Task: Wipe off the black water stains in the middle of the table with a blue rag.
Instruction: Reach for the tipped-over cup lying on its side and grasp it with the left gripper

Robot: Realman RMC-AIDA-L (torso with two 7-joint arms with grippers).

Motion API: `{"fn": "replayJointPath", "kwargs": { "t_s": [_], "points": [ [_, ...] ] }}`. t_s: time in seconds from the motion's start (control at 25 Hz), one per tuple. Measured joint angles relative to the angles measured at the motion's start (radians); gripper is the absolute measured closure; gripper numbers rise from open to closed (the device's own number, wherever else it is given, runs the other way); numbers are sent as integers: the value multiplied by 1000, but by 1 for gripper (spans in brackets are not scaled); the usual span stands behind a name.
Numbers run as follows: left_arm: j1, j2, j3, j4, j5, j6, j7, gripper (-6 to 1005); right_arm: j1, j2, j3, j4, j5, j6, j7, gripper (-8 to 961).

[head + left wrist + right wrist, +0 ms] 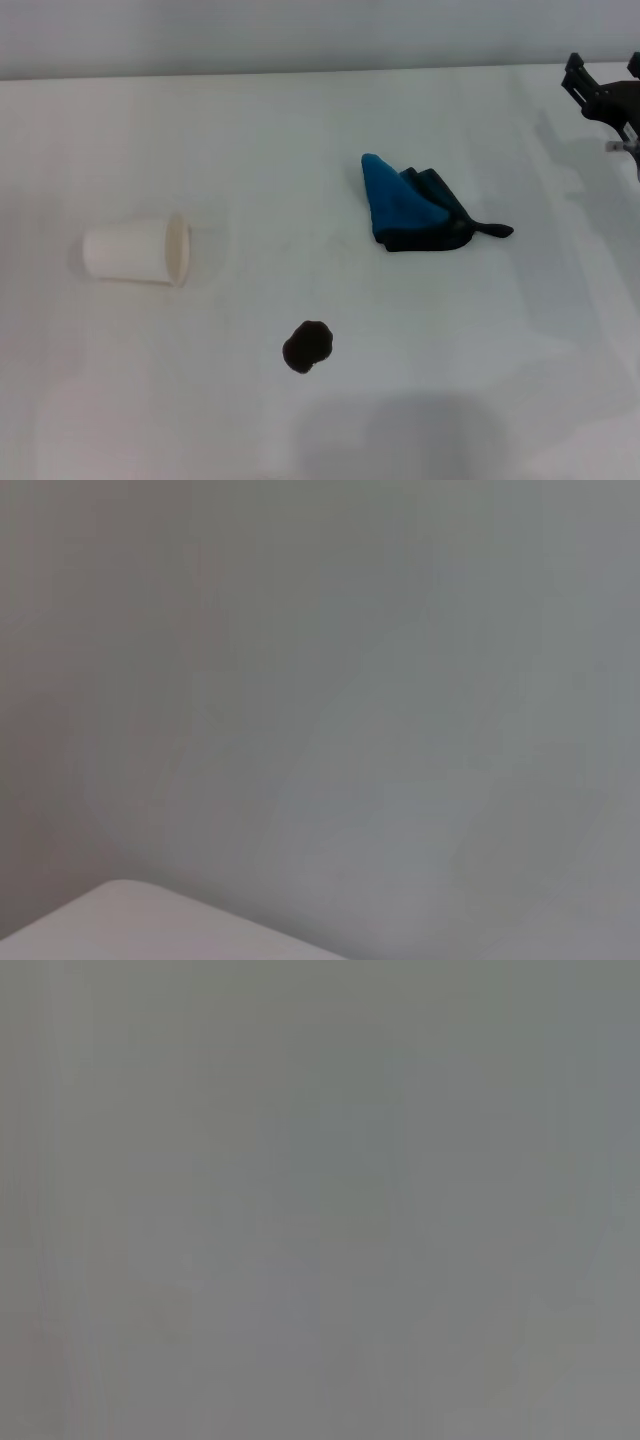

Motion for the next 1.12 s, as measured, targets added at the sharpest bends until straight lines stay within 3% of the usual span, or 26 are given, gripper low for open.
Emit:
{"fn": "replayJointPath", "kwargs": {
  "t_s": [0.88, 1.12],
  "points": [
    [-6, 2, 0, 6, -2, -6, 5, 122, -13, 1, 6, -2, 3, 4, 29, 77],
    [-64, 17, 12, -32, 69, -5, -71, 122, -1, 1, 39, -2, 3, 4, 30, 78]
  ]
}}
